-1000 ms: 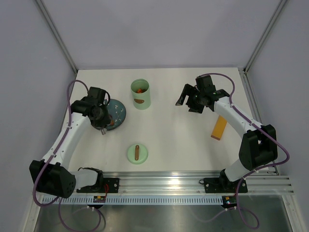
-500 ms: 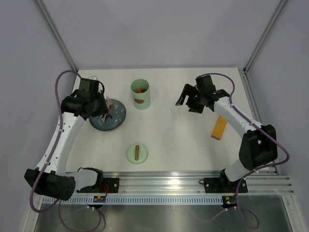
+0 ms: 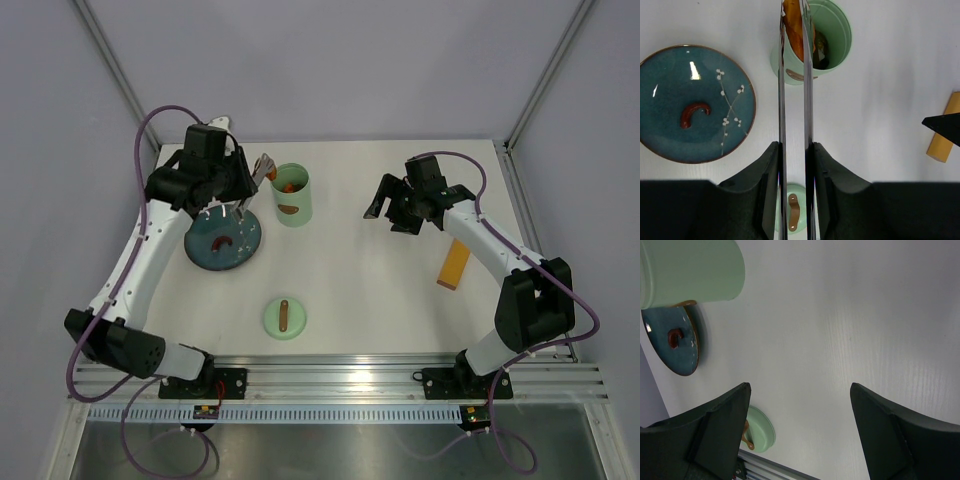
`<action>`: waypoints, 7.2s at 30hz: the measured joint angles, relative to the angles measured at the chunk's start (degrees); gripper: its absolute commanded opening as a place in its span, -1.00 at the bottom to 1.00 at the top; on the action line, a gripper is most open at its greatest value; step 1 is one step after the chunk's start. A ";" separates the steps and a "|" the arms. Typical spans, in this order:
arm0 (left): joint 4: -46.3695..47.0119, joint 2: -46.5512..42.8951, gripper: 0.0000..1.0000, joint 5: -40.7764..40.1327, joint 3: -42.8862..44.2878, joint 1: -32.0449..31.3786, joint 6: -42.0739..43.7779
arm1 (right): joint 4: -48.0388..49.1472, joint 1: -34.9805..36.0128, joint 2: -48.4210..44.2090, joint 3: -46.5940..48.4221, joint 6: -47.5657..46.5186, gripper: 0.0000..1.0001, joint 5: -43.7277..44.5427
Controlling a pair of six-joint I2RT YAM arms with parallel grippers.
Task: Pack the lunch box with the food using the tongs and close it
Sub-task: Place the fake food in the packing box, then pick up the fake food from the plate, then place the fake food in the packing box.
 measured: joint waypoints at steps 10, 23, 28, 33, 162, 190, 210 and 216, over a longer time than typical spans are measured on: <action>1.99 7.45 -0.63 2.12 1.92 -1.73 0.00 | -0.22 0.00 0.00 0.00 0.00 0.76 0.07; 3.17 8.39 -0.17 3.39 2.03 -2.67 -0.20 | -0.46 0.00 0.00 0.00 -0.02 0.77 0.09; 3.43 8.37 -0.96 3.85 2.03 -2.93 -0.76 | -0.48 0.00 0.00 0.00 -0.02 0.77 0.09; 5.70 5.53 -1.00 4.07 0.46 -3.34 -0.66 | -0.46 0.00 0.00 0.00 -0.02 0.76 0.09; -2.45 -14.36 -1.00 -2.58 -6.19 5.70 6.03 | 0.24 0.48 0.87 0.00 0.00 0.76 -0.55; 0.72 0.24 -0.81 1.53 -3.85 -3.65 5.01 | -0.17 1.20 0.87 0.02 0.02 0.75 -0.26; 1.36 1.40 -0.34 2.08 -1.49 -5.31 4.48 | -1.07 1.36 0.87 0.02 0.02 0.75 0.11; 1.36 -0.04 -0.43 3.67 -0.94 -6.54 5.16 | -1.07 1.36 0.87 0.02 0.02 0.75 0.11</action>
